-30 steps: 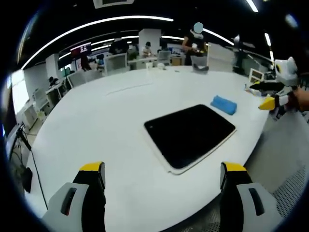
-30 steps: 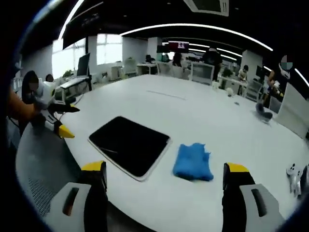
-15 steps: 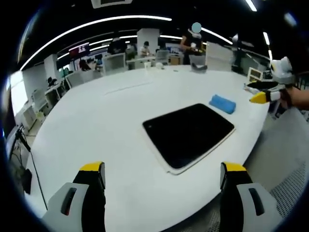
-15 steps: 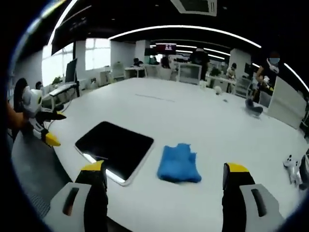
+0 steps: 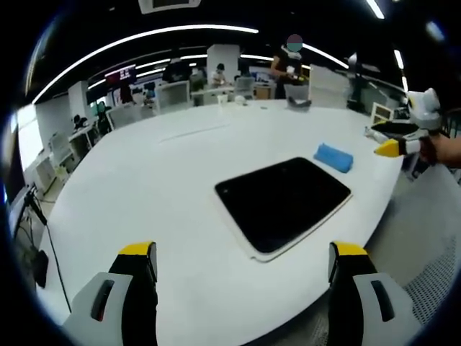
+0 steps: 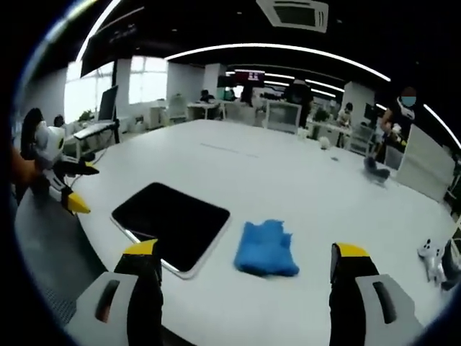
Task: Wipe the mirror surface with the cleaning cloth until all visible marks leave the cleaned area.
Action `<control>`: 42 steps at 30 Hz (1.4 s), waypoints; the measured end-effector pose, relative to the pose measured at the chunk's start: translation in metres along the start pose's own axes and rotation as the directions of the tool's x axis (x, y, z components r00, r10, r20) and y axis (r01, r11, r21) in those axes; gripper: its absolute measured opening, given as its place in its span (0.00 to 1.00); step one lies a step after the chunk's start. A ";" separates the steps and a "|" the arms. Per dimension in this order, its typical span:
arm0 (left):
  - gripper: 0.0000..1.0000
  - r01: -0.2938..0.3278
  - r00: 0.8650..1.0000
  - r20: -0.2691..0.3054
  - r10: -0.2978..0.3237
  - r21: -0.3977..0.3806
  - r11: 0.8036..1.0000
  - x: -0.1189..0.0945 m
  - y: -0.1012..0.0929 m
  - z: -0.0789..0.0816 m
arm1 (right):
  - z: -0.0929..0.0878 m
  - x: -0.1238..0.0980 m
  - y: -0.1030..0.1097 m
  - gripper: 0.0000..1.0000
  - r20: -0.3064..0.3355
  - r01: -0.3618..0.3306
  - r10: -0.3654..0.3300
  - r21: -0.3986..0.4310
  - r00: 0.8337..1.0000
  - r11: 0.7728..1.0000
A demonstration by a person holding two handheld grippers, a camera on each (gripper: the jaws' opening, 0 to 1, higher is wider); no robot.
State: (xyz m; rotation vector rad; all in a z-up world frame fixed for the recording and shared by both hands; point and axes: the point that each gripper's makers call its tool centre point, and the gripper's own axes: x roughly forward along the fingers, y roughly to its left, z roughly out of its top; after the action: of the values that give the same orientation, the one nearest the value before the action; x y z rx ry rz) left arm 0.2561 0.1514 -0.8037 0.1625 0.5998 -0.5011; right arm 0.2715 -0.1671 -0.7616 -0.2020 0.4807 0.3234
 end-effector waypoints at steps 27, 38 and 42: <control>1.00 -0.010 1.000 0.010 0.010 0.001 1.000 -0.001 0.006 -0.002 | -0.003 0.000 0.007 0.98 -0.005 -0.010 0.010 0.028 1.000 1.000; 1.00 -0.007 1.000 0.002 0.007 0.006 1.000 0.000 0.005 -0.003 | -0.002 0.001 0.005 0.98 0.001 -0.007 0.007 0.040 1.000 0.999; 1.00 -0.007 1.000 -0.002 0.007 0.008 1.000 0.000 0.005 -0.003 | -0.003 0.001 0.005 0.98 0.000 -0.008 0.008 0.040 1.000 0.999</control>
State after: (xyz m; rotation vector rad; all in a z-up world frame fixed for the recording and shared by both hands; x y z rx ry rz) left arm 0.2568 0.1570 -0.8063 0.1725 0.5996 -0.4962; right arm 0.2690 -0.1625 -0.7649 -0.1612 0.4875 0.3209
